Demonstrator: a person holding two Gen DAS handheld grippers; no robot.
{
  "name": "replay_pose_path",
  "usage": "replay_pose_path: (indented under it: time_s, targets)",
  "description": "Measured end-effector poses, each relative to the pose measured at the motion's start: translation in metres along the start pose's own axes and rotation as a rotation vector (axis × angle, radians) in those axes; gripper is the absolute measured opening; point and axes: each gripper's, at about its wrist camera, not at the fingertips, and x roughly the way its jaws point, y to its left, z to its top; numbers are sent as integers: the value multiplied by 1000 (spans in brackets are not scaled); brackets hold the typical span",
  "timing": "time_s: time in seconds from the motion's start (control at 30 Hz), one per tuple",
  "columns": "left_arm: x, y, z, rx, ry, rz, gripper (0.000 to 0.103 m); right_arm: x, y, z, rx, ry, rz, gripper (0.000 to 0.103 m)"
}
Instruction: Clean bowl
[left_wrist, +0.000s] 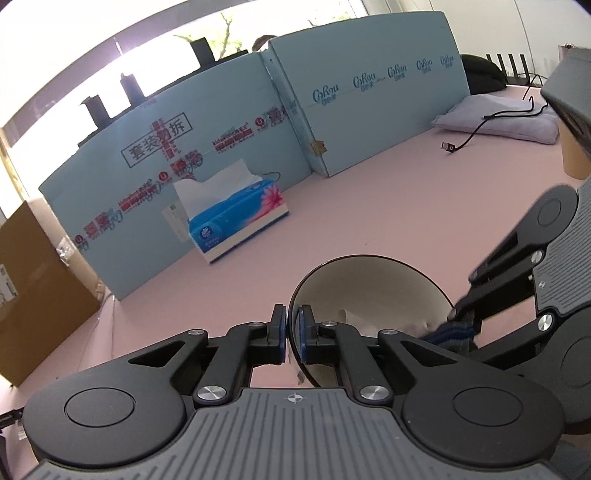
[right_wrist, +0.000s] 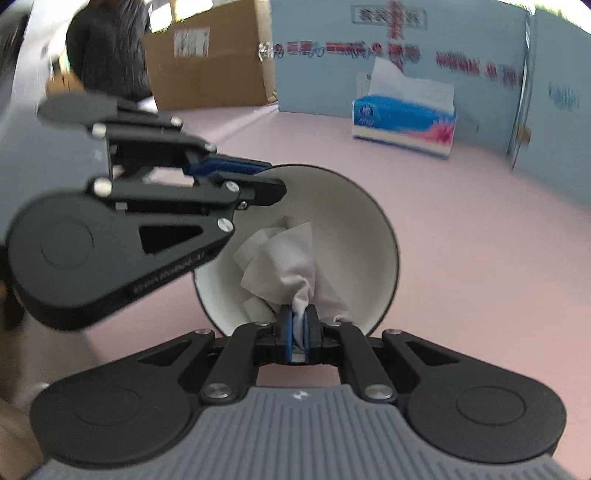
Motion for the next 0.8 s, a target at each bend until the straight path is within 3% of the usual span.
replay_pose_path:
  time_s: [0.23,0.5,0.8]
  targets:
    - [3,1,3,12,-10,-17,10,3,-1,7,-89,-44,-118,6]
    - [6,3,3,4,-13,-31,11,0,-8,24,-180,-119,-136,5]
    - [7,4,2,8,-17,-46,12,-1,-17,13,-162,-21,-98,5]
